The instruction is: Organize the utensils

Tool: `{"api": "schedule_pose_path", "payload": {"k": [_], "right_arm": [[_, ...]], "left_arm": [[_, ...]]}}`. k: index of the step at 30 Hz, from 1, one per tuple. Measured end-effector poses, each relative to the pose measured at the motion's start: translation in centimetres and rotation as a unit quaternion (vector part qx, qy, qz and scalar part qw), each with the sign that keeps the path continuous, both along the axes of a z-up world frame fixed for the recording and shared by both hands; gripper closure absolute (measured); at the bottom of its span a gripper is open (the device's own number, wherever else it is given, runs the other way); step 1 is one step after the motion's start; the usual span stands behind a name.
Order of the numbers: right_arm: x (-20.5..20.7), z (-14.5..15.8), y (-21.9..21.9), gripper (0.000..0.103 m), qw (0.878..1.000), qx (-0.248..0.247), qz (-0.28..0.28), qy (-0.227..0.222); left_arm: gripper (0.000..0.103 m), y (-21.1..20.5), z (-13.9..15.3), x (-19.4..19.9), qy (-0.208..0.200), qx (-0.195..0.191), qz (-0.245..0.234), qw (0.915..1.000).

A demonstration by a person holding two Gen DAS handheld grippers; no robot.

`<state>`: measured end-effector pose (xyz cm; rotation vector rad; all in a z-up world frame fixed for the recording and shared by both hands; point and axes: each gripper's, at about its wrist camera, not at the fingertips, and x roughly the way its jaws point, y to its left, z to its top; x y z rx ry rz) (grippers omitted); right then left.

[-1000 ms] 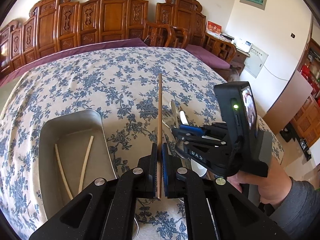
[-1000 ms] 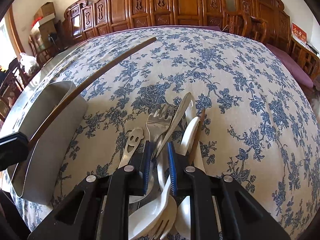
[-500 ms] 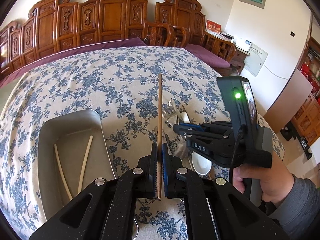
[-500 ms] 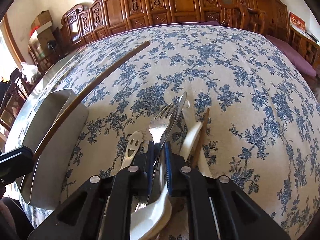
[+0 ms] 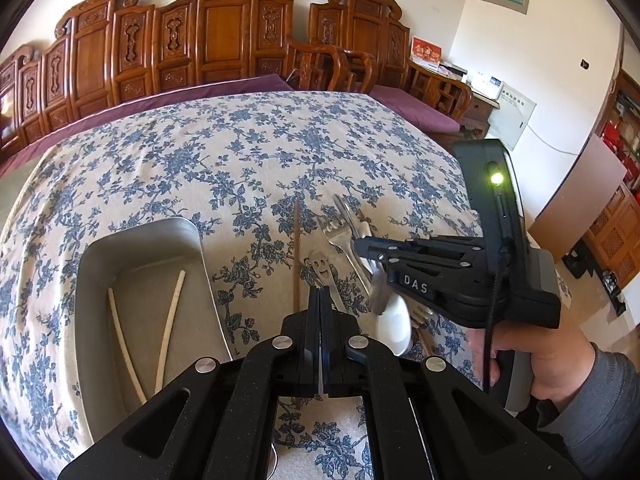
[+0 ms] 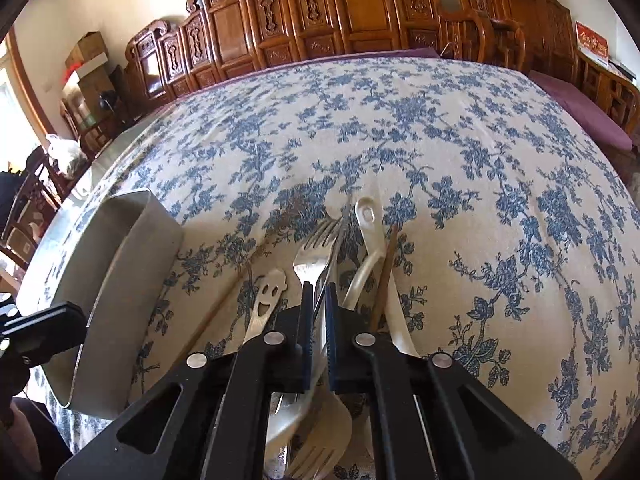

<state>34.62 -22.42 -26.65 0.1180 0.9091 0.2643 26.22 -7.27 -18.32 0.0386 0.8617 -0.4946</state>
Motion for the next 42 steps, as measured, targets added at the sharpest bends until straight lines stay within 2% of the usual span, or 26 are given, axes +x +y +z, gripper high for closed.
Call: {"api": "schedule_pose_path", "payload": {"k": [9,13,17,21,25,31,38,42], "right_arm": [[-0.6,1.1,-0.6,0.101,1.000,0.011,0.002,-0.016],[-0.9,1.8,-1.5,0.101,0.999,0.038,0.000,-0.024],[-1.3,2.4,-2.4,0.101,0.998,0.045,-0.002,-0.034],[-1.5,2.4,-3.2,0.101,0.998,0.051,-0.004,-0.033],[-1.7,2.5,-3.7,0.101,0.998,0.059,-0.004,-0.033],[-2.1,3.1,-3.8,0.101,0.997,0.069,0.003,-0.042],[-2.3,3.5,-4.1,0.101,0.996,0.080,0.007,-0.045],[-2.4,3.5,-3.9,0.101,0.996,0.081,0.011,-0.044]], "left_arm": [[0.103,0.4,-0.3,0.4,0.005,0.003,0.004,1.0000],[0.103,0.2,-0.6,0.8,0.016,0.016,0.006,0.9997],[0.103,-0.6,-0.8,1.5,0.024,0.029,0.003,0.9993],[0.100,-2.1,-1.9,2.5,0.042,0.068,-0.004,0.9968],[0.097,-3.3,-3.6,3.9,0.059,0.121,0.001,0.9909],[0.095,-4.2,-5.5,5.3,0.084,0.166,-0.003,0.9825],[0.095,-4.8,-6.7,6.0,0.104,0.188,-0.002,0.9767],[0.099,-4.7,-6.7,5.9,0.100,0.182,-0.004,0.9782]]}}
